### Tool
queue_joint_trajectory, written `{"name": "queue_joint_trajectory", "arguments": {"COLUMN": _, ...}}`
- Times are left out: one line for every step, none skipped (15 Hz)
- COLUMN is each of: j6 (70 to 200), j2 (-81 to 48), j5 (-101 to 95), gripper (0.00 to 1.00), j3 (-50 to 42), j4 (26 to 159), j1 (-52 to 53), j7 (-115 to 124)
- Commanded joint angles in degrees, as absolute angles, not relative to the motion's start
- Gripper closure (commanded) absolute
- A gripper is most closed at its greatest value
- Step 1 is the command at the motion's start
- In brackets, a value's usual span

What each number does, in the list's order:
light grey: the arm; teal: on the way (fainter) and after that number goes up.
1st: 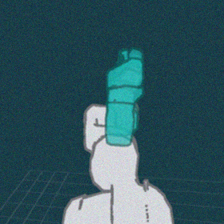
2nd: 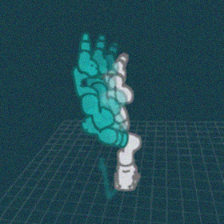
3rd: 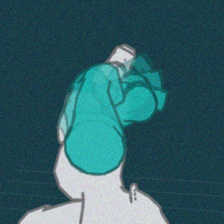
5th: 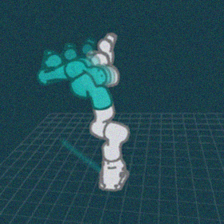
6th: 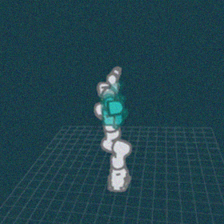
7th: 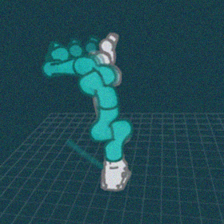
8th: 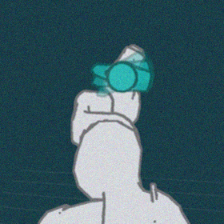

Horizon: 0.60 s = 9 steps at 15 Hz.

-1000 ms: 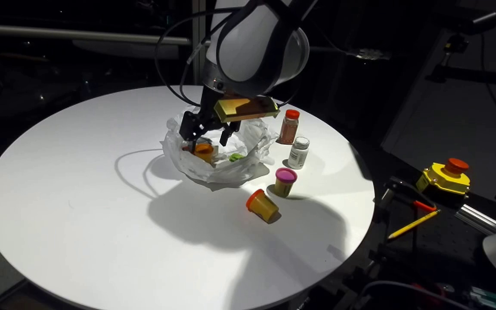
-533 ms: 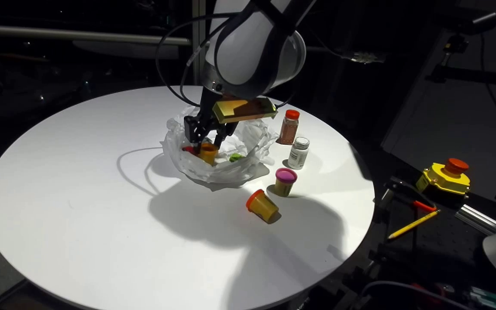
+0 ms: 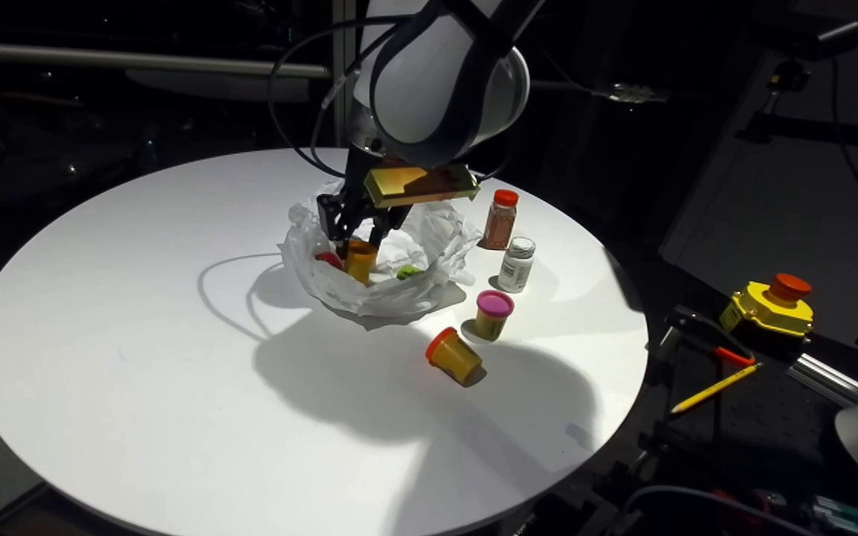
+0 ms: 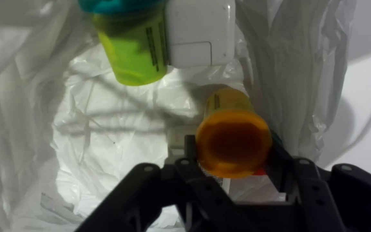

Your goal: Pick up the objects from the plastic bag and put it on the table.

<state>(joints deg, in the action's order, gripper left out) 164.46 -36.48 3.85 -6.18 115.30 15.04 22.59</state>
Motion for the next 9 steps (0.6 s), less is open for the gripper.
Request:
{"name": "queue_joint_trajectory", "arguments": {"j6": 163.7, "j2": -27.4, "j5": 0.2, "gripper": 0.72, "j3": -13.1, "j4": 122.5, "j1": 22.7, "j7": 28.9}}
{"name": "queue_joint_trajectory", "arguments": {"j6": 163.4, "j2": -25.1, "j5": -1.7, "gripper": 0.72, "j3": -15.4, "j4": 124.6, "j1": 25.4, "j7": 30.8}}
{"name": "queue_joint_trajectory", "arguments": {"j6": 162.7, "j2": -23.1, "j5": -4.2, "gripper": 0.72, "j3": -17.9, "j4": 126.3, "j1": 28.5, "j7": 33.3}}
{"name": "queue_joint_trajectory", "arguments": {"j6": 161.4, "j2": -20.6, "j5": -7.0, "gripper": 0.72, "j3": -19.6, "j4": 128.4, "j1": 31.1, "j7": 35.7}}
{"name": "queue_joint_trajectory", "arguments": {"j6": 159.9, "j2": -18.4, "j5": -10.3, "gripper": 0.72, "j3": -20.8, "j4": 130.0, "j1": 33.4, "j7": 38.3}}
{"name": "queue_joint_trajectory", "arguments": {"j6": 158.0, "j2": -16.6, "j5": -13.5, "gripper": 0.72, "j3": -20.4, "j4": 131.3, "j1": 34.5, "j7": 40.4}}
{"name": "queue_joint_trajectory", "arguments": {"j6": 156.1, "j2": -13.6, "j5": -16.5, "gripper": 0.72, "j3": -19.0, "j4": 133.2, "j1": 34.9, "j7": 42.1}}
{"name": "queue_joint_trajectory", "arguments": {"j6": 154.6, "j2": -12.5, "j5": -19.1, "gripper": 0.72, "j3": -17.1, "j4": 134.1, "j1": 34.8, "j7": 43.7}}
{"name": "queue_joint_trajectory", "arguments": {"j6": 153.2, "j2": -10.3, "j5": -21.1, "gripper": 0.72, "j3": -14.8, "j4": 135.7, "j1": 34.5, "j7": 44.8}}
